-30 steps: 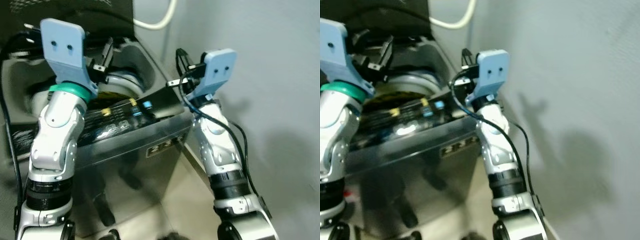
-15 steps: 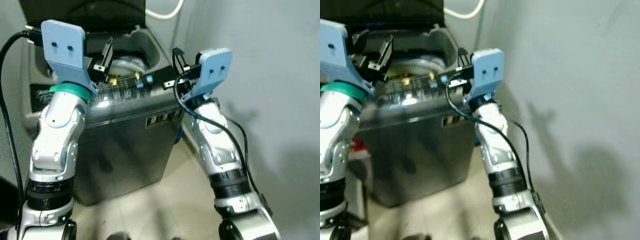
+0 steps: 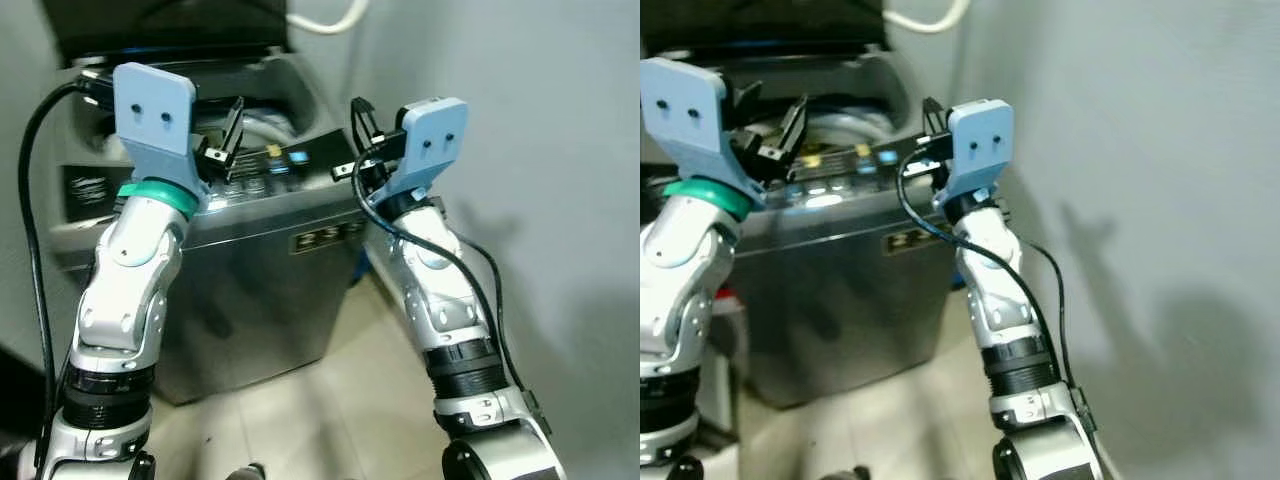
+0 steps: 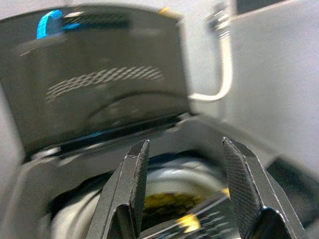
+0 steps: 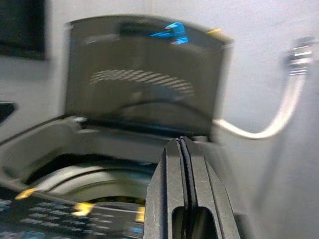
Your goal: Clothes washing
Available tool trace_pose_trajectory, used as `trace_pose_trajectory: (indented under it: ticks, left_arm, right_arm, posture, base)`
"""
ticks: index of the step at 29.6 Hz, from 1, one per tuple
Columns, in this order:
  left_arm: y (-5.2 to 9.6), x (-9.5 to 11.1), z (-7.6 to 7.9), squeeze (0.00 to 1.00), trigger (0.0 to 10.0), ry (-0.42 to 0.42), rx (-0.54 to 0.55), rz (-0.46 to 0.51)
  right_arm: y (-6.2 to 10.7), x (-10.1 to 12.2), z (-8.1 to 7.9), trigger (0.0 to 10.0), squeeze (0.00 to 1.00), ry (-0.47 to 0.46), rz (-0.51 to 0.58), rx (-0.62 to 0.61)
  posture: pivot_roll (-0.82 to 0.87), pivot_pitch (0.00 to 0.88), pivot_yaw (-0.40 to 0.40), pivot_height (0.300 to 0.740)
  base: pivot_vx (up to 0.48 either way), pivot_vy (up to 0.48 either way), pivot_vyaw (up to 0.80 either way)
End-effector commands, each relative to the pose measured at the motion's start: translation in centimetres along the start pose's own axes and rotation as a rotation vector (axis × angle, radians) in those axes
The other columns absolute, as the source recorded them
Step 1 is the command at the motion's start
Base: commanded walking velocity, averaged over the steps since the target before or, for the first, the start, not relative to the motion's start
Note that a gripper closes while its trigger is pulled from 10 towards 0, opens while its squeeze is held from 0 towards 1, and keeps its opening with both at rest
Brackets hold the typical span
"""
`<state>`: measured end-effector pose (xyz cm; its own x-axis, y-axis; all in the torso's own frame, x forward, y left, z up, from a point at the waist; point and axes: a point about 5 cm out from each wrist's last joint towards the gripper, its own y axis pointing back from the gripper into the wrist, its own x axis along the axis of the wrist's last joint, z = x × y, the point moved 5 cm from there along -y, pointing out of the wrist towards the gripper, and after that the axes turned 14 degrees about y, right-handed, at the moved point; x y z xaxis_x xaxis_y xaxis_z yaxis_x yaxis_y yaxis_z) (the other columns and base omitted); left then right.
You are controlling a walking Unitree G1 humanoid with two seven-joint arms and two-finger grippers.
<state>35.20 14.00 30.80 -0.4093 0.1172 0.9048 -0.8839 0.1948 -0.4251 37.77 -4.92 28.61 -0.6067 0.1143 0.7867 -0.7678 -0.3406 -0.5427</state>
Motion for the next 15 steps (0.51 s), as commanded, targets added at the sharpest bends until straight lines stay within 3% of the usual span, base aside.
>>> trace_pose_trajectory:
  ticks: [1,15]
  left_arm:
    - [0.18,-0.85,0.37,0.0,10.0,0.005,-0.018,-0.026]
    - [0.25,-1.0,0.37,0.0,10.0,-0.003,-0.025,-0.034]
  right_arm:
    - [0.37,-0.76,0.17,10.0,0.0,0.009,-0.026,-0.003]
    - [0.51,-1.08,0.32,10.0,0.0,-0.011,-0.04,-0.014]
  posture:
    - [0.1,0.0,-0.018,0.74]
    - [0.1,0.0,-0.014,0.74]
  base:
    - [0.0,0.0,0.8]
    - [0.0,0.0,0.8]
